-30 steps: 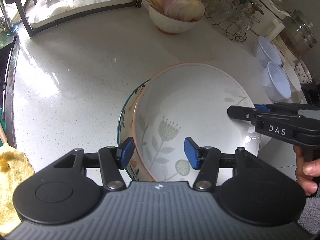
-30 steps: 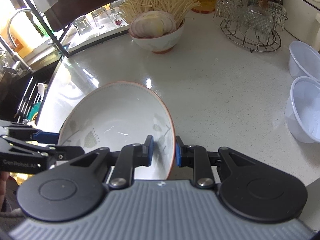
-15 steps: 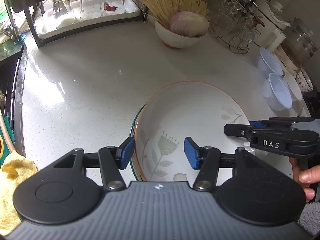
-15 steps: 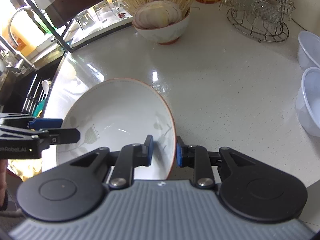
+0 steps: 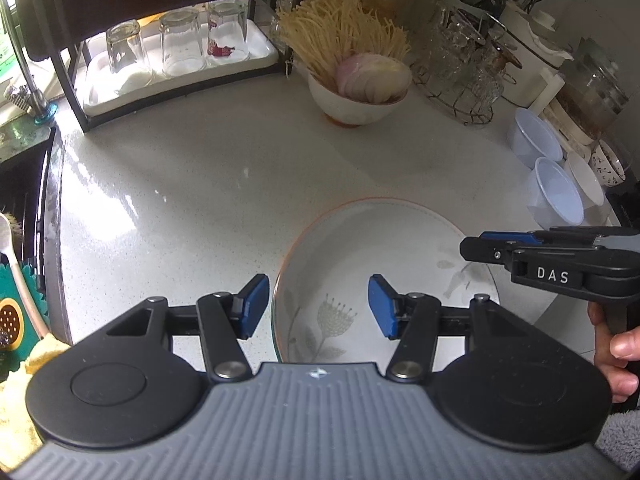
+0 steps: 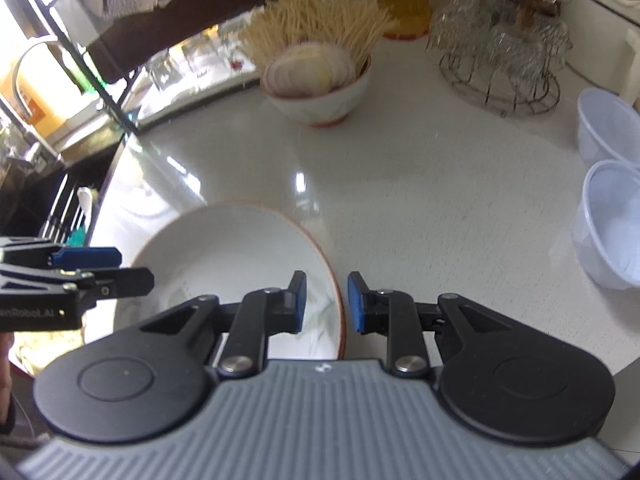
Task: Organize plates and bowls
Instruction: 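Withdraw the open left gripper from the plate stack, then move the left gripper to the rim of a translucent plastic bowl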
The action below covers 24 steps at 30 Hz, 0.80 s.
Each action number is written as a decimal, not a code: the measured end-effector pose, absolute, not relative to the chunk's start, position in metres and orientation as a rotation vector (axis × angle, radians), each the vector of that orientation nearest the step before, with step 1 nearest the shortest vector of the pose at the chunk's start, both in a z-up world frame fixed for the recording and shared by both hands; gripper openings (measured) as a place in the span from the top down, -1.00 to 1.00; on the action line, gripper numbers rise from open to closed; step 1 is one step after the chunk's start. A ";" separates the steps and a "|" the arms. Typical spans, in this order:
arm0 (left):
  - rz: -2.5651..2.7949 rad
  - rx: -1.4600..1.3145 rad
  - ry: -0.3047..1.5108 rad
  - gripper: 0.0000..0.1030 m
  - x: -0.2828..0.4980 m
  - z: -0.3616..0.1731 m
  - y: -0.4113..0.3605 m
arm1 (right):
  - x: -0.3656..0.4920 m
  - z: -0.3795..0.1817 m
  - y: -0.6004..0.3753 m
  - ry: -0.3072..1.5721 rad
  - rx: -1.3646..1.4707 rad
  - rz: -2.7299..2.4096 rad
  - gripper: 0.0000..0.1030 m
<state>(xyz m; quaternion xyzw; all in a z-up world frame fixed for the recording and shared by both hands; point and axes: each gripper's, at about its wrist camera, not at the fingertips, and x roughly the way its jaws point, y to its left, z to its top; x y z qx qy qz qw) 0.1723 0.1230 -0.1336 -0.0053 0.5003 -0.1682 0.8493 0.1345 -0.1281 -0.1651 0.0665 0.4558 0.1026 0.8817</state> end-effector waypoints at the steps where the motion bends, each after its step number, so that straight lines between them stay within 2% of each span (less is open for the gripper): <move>1: -0.360 -0.007 1.041 -0.18 0.173 -0.130 0.123 | 0.134 -0.161 -0.129 0.937 0.145 0.207 0.48; 11: -0.445 0.011 0.908 -0.18 0.185 -0.082 0.112 | 0.127 -0.111 -0.140 0.786 0.232 0.126 0.48; 24: -0.602 0.076 0.829 -0.18 0.210 -0.054 0.075 | 0.102 -0.068 -0.152 0.653 0.331 -0.036 0.48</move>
